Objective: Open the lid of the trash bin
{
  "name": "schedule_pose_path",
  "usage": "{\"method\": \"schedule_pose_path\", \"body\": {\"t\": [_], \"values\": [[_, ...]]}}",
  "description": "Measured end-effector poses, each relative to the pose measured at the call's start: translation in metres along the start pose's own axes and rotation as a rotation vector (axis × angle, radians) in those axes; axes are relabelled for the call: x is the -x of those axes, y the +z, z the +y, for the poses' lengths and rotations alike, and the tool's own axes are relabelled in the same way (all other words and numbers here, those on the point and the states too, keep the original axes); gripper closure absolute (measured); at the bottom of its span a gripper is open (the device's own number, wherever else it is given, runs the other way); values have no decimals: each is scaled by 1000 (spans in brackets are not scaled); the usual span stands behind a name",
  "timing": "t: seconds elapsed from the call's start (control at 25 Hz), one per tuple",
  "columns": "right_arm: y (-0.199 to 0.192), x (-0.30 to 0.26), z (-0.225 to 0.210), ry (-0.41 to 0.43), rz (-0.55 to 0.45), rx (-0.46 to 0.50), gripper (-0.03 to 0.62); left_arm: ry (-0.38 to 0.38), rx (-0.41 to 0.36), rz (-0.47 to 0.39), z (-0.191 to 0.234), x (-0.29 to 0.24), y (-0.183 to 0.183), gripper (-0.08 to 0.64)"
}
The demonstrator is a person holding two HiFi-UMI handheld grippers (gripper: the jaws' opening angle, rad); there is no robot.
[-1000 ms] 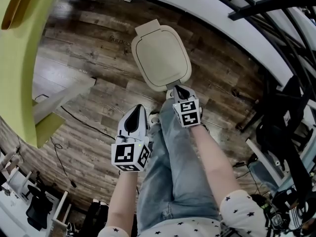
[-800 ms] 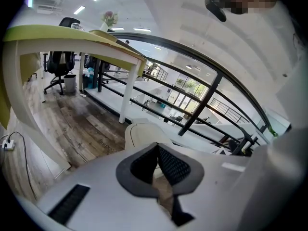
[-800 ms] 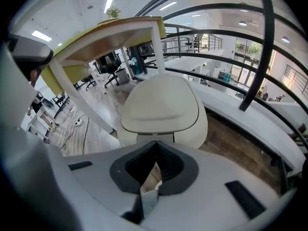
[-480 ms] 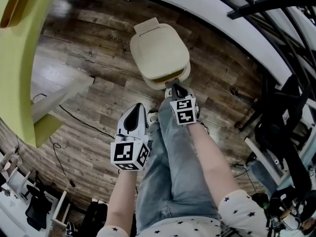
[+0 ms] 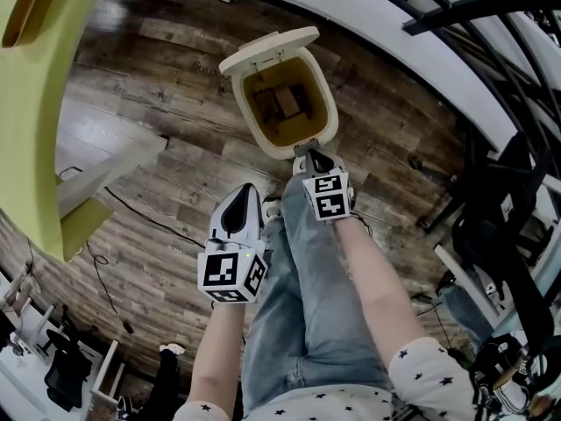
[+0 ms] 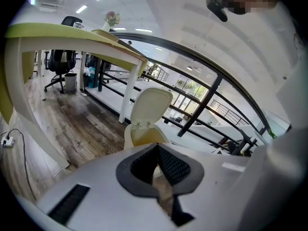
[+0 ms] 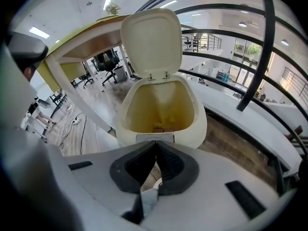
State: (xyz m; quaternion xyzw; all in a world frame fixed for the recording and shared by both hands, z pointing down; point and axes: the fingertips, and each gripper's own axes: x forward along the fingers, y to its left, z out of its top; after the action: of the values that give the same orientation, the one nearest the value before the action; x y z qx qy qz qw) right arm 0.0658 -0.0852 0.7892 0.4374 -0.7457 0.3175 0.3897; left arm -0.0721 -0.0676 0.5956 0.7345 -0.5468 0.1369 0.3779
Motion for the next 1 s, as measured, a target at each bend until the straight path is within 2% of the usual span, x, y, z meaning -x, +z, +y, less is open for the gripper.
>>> {"method": "schedule_pose_path", "body": {"t": [0.48, 1.0], "values": [[9, 7, 4, 2, 49, -17, 598, -25, -20, -10, -6, 16, 1, 548], [30, 68, 43, 18, -62, -16, 598, -40, -50, -26, -13, 60, 3, 548]]}}
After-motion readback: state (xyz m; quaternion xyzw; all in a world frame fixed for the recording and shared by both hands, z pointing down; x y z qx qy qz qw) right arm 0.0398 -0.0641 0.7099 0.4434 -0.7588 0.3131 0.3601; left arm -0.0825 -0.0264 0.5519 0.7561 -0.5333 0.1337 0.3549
